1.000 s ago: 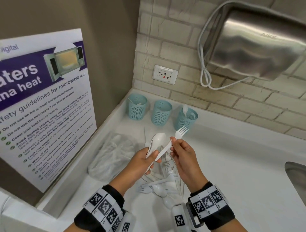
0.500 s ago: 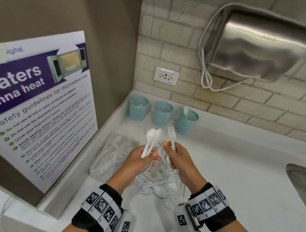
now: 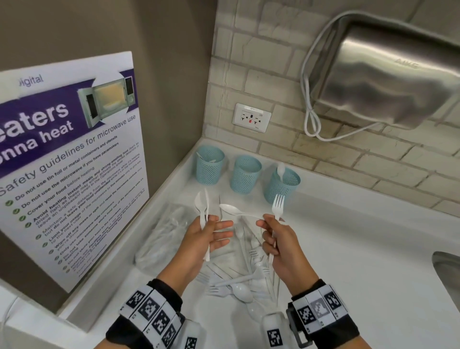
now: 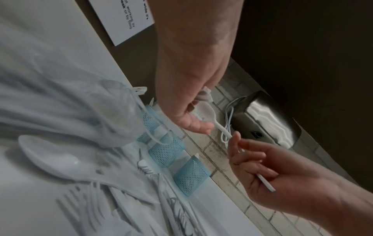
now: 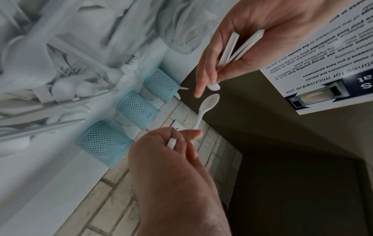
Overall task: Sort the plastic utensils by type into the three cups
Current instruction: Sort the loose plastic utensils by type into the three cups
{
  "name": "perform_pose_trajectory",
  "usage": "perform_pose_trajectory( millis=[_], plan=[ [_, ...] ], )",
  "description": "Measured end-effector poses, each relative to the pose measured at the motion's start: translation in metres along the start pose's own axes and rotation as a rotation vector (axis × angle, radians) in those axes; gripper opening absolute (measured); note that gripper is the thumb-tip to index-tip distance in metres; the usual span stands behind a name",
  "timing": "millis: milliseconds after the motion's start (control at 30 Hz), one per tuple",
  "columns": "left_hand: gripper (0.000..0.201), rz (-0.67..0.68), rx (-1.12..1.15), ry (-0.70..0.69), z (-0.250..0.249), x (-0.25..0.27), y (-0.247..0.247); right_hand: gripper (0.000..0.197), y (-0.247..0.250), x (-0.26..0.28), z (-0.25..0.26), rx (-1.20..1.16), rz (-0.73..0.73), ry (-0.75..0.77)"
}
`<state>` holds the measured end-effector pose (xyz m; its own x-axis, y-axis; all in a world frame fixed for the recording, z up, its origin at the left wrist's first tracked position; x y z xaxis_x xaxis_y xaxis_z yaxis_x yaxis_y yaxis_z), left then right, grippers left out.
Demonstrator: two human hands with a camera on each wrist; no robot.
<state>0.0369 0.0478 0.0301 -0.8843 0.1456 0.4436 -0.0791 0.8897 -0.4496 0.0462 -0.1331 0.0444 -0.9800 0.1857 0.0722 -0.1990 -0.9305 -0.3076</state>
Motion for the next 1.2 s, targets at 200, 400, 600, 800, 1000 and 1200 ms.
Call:
perform_pose_trajectory(
  millis=[200, 400, 600, 800, 1000, 1200],
  plan=[
    [0.021, 0.086, 0.015, -0.029, 0.004, -0.001, -0.016, 0.008, -0.023, 0.021, -0.015, 0.08, 0.212, -0.051],
    [0.019, 0.181, 0.052, -0.023, 0.004, 0.003, -0.024, 0.009, -0.024, 0.022, -0.024, -0.001, 0.164, -0.076],
    [0.022, 0.258, 0.022, -0.008, 0.003, 0.007, -0.03, 0.006, -0.022, 0.023, -0.028, 0.059, 0.187, -0.053],
    [0.018, 0.19, -0.056, -0.034, 0.004, 0.004, -0.026, 0.028, -0.02, 0.027, -0.031, 0.409, 0.24, -0.001],
    [0.02, 0.0, -0.326, -0.164, -0.002, 0.005, -0.014, 0.042, -0.021, 0.019, -0.015, 0.586, 0.225, 0.223],
    [0.019, -0.05, -0.504, -0.249, -0.004, 0.009, -0.02, 0.03, -0.039, 0.014, 0.011, 0.441, 0.225, 0.298]
  ],
)
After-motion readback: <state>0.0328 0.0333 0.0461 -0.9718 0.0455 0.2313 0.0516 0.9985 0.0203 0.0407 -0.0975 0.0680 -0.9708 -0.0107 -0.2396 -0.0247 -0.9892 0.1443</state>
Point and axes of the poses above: each hand's wrist, its own x-axis away from the middle knuckle, its own y-axis out of the back of the hand, z = x × y, the point moved 7 cm from there along -x, towards the middle knuckle, and after that the axes turned 14 degrees about y, right-handed, at the moved point
